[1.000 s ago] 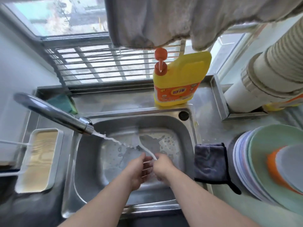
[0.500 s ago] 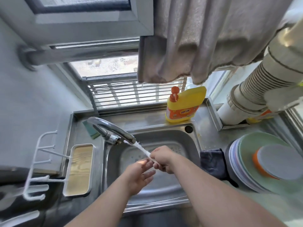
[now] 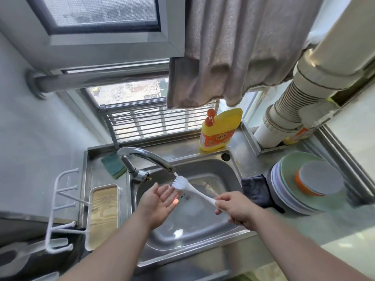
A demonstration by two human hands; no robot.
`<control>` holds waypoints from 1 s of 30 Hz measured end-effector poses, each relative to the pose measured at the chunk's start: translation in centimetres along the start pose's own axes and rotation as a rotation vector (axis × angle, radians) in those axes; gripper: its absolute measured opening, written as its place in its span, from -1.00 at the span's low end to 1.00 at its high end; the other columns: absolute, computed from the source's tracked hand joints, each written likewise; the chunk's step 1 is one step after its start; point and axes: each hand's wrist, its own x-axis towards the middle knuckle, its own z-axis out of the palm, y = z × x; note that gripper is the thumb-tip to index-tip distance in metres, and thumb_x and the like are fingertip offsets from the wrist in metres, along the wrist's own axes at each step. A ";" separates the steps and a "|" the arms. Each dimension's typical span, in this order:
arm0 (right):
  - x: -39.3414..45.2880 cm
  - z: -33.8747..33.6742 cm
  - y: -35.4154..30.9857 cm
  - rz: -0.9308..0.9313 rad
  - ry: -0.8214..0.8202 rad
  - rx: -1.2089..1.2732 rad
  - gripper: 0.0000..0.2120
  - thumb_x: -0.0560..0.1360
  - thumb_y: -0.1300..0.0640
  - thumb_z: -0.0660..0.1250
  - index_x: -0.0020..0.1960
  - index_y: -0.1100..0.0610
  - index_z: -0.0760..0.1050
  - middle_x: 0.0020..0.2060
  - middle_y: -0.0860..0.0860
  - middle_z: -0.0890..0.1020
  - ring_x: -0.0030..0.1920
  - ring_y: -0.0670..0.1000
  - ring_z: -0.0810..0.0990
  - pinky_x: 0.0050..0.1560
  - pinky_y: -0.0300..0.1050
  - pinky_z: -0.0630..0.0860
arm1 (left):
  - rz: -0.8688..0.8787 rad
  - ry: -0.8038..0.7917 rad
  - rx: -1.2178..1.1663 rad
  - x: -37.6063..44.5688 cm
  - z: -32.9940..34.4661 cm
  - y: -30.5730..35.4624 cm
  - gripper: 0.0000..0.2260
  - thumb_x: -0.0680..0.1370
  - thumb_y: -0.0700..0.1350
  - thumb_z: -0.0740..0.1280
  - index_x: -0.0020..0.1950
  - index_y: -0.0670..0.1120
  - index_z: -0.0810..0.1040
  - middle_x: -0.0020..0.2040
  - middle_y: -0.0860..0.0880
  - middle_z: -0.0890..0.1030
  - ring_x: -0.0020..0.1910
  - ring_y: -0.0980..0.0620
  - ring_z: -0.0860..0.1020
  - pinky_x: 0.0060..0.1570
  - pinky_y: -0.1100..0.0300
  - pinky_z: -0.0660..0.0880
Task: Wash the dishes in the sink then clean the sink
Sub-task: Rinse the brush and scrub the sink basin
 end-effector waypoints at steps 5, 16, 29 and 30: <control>-0.9 -0.3 1.8 -0.027 0.038 0.102 -0.83 0.60 0.16 0.35 0.13 0.05 0.68 -0.16 0.08 0.72 -0.52 -0.04 0.34 -0.51 -0.25 0.18 | -0.025 -0.066 0.169 -0.6 -0.1 0.5 -0.53 0.74 0.18 0.11 0.38 -0.15 0.55 0.25 -0.12 0.71 0.27 -0.21 0.63 0.39 -0.13 0.44; 0.5 0.6 2.6 -0.193 0.075 0.117 -0.81 0.60 0.31 0.40 0.14 0.09 0.68 -0.08 0.18 0.73 -0.34 -0.11 0.59 -0.39 -0.16 0.48 | 0.019 -0.097 0.247 -2.5 0.3 1.2 -0.51 0.73 0.22 0.08 0.38 -0.09 0.55 0.33 -0.08 0.64 0.26 -0.20 0.62 0.43 -0.13 0.43; 3.5 -2.5 3.4 -0.243 0.120 0.032 -0.78 0.55 0.31 0.46 0.03 0.00 0.73 -0.15 0.09 0.73 -0.20 -0.04 0.61 -0.10 -0.13 0.60 | -0.033 -0.140 0.339 -1.9 0.6 0.5 -0.40 0.69 0.35 0.02 0.39 -0.05 0.56 0.26 0.02 0.71 0.36 -0.25 0.56 0.50 -0.14 0.35; 3.6 -2.7 3.2 -0.249 0.121 0.030 -0.77 0.54 0.31 0.47 0.04 0.00 0.73 -0.14 0.10 0.72 -0.19 -0.04 0.62 -0.08 -0.11 0.61 | -0.029 -0.134 0.346 -1.9 0.8 0.5 -0.39 0.69 0.35 0.01 0.38 -0.05 0.57 0.26 0.02 0.71 0.36 -0.24 0.57 0.52 -0.14 0.33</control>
